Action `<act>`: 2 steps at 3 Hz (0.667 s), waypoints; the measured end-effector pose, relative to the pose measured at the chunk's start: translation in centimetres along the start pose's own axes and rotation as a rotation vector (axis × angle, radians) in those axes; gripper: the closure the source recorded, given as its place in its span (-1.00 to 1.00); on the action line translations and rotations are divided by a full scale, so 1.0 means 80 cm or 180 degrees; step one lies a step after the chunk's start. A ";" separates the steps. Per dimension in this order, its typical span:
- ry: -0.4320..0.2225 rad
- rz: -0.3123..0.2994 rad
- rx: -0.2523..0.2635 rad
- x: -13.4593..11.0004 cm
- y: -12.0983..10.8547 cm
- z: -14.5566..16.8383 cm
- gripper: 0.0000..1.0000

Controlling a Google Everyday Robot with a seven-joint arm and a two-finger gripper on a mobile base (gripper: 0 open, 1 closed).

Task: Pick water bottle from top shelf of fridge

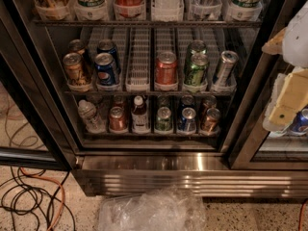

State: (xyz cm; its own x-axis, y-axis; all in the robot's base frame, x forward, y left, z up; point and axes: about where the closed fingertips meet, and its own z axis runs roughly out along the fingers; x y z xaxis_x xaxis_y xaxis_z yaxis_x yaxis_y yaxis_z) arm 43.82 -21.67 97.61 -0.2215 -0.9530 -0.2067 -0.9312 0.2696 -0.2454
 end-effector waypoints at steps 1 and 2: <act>0.0000 0.0000 0.0000 0.000 0.000 0.000 -1.00; 0.0035 -0.0039 0.0044 -0.002 0.000 -0.006 -1.00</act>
Offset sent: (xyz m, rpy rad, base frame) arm -0.0036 -0.0002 0.0065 -0.0397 -0.0030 0.0131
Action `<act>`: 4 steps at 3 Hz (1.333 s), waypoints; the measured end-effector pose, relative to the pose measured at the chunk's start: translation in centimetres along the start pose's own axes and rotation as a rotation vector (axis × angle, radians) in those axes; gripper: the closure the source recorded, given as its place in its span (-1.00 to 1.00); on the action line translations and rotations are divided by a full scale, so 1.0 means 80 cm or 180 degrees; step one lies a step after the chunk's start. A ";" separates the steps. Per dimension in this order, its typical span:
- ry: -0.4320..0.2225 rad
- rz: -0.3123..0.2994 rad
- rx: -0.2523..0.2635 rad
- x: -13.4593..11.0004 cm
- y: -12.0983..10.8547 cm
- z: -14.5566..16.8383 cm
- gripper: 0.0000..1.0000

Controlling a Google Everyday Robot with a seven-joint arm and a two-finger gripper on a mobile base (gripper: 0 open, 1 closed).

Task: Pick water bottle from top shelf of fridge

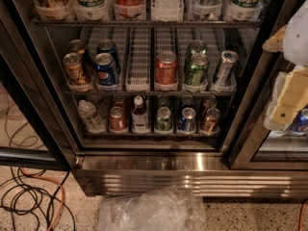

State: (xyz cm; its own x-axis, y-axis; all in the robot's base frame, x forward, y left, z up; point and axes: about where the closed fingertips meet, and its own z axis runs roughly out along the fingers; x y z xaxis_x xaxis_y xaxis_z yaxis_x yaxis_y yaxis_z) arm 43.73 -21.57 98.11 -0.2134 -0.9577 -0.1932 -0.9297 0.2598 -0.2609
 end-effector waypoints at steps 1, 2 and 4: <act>0.0000 0.0000 0.0000 0.000 0.000 0.000 -1.00; -0.0326 0.0273 0.0066 -0.008 0.000 0.000 -1.00; -0.0634 0.0337 0.0123 -0.034 -0.003 -0.010 -1.00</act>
Offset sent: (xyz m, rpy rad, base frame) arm 0.0187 0.0138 0.0332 0.7790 -0.2187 -0.3919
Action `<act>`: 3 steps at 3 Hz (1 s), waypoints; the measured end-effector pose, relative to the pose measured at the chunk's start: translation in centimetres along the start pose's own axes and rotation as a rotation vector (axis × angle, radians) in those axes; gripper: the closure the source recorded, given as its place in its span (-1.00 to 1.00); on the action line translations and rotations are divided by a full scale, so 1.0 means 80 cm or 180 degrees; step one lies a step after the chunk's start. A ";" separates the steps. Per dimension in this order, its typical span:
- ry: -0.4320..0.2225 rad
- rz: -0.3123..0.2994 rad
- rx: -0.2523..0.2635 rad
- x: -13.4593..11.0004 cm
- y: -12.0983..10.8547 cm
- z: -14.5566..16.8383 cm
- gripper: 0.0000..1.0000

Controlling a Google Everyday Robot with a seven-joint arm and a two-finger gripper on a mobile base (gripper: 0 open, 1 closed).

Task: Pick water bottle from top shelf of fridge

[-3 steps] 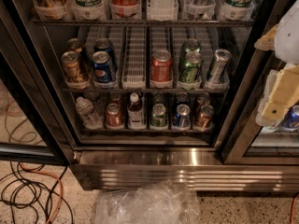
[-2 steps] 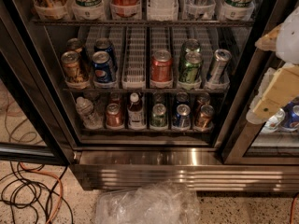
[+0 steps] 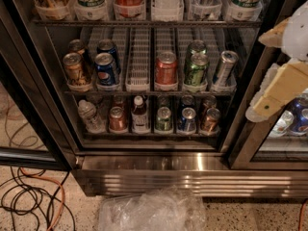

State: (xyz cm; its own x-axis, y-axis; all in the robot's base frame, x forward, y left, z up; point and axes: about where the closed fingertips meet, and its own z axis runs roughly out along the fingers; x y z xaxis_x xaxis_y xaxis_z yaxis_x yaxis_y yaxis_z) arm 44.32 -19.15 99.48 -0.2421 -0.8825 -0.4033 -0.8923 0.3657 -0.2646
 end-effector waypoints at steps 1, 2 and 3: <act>-0.0203 0.0305 0.0041 -0.007 0.006 0.017 -1.00; -0.0506 0.0912 0.0090 -0.026 0.023 0.053 -1.00; -0.0634 0.1022 0.0258 -0.034 0.006 0.058 -1.00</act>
Offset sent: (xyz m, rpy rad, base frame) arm 0.0554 0.0616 -0.0376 0.5017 -0.1683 -0.4706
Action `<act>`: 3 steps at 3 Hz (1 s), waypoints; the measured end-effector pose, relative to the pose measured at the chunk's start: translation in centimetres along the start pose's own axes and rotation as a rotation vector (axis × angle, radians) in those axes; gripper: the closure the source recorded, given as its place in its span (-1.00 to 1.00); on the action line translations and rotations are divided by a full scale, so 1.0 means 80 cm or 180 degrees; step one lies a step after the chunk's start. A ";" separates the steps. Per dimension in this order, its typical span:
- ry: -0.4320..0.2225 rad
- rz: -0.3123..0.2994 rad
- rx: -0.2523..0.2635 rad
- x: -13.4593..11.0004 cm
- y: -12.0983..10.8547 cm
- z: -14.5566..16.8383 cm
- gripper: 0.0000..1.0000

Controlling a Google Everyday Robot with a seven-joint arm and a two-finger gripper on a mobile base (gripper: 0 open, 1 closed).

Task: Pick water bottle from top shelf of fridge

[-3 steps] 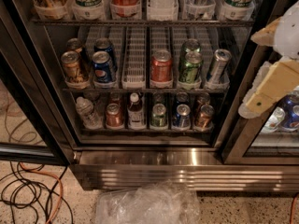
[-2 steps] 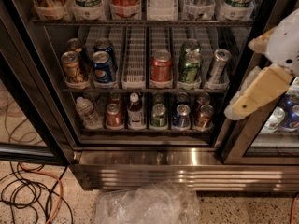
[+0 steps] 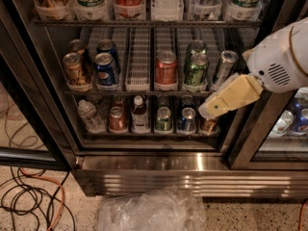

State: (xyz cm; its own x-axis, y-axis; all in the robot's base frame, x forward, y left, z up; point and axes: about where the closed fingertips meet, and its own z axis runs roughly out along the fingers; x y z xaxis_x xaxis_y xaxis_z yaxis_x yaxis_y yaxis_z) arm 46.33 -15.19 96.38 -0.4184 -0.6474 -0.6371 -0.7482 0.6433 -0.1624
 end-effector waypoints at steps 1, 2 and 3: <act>-0.0023 0.0012 -0.0031 0.000 0.004 0.003 -1.00; -0.0273 0.0276 -0.0046 -0.016 0.012 0.021 -1.00; -0.0733 0.0589 0.0126 -0.051 0.014 0.020 -1.00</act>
Offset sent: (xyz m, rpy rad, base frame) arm 0.0479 0.0388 0.0113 0.3096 -0.1482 -0.1645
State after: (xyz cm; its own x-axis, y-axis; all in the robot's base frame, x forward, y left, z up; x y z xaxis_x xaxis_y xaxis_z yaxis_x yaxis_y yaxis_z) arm 47.99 -11.19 97.59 -0.4146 -0.4109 -0.8120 -0.6476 0.7600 -0.0539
